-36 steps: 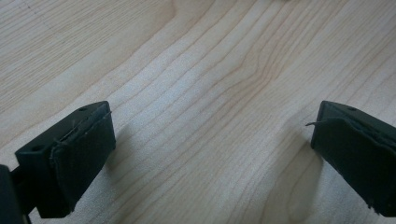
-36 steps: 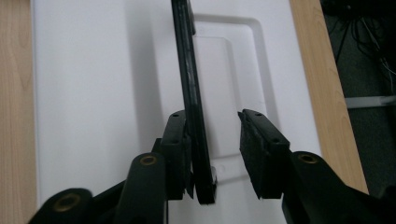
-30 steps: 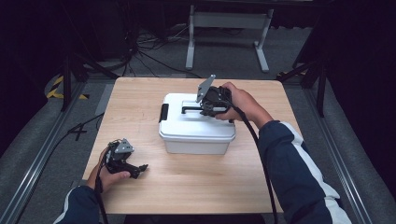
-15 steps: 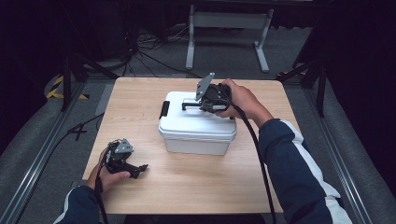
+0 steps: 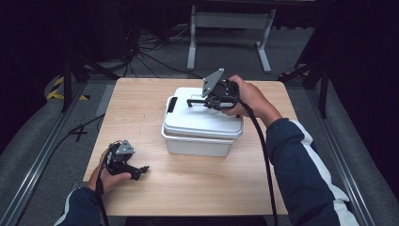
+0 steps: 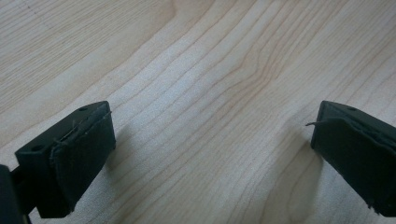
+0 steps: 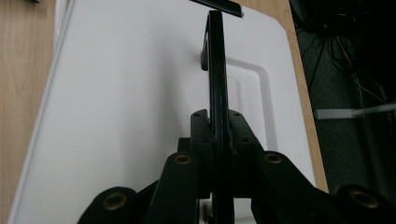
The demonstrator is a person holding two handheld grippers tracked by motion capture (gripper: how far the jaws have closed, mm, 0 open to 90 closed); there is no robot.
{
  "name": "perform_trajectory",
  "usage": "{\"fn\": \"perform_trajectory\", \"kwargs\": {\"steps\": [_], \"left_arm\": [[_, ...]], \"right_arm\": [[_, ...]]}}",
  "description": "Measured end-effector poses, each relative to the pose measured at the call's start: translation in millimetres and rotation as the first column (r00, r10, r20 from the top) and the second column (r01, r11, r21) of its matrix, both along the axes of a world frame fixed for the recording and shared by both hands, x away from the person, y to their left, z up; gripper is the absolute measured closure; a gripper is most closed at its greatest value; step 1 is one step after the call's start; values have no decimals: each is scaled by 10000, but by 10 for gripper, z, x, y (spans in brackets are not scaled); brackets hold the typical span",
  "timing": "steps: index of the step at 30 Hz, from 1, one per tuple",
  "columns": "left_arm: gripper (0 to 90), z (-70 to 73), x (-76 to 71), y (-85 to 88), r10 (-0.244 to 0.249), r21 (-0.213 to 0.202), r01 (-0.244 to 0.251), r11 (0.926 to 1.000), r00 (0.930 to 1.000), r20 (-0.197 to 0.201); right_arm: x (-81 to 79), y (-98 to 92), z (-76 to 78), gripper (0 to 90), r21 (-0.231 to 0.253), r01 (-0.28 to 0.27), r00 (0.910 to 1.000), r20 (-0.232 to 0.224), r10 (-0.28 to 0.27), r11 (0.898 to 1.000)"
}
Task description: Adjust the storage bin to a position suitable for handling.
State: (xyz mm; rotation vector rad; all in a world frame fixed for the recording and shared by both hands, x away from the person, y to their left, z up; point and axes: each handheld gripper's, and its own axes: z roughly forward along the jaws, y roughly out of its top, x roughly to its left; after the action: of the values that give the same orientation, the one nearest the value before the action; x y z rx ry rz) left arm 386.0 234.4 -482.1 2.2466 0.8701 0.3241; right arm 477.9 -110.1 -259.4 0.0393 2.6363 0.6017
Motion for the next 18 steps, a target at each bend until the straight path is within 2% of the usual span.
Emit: {"fn": "perform_trajectory", "kwargs": {"steps": [12,18], "left_arm": [[2,-1,0,0,-1,3,1,10000,10000,8],[3,0,0,0,-1,3,1,10000,10000,-2]], "right_arm": [[-84,-116,102,837,287,-242,9995,195,236,9993],[-138,-226,160,837,461,-157,9995,288,144,9988]]}}
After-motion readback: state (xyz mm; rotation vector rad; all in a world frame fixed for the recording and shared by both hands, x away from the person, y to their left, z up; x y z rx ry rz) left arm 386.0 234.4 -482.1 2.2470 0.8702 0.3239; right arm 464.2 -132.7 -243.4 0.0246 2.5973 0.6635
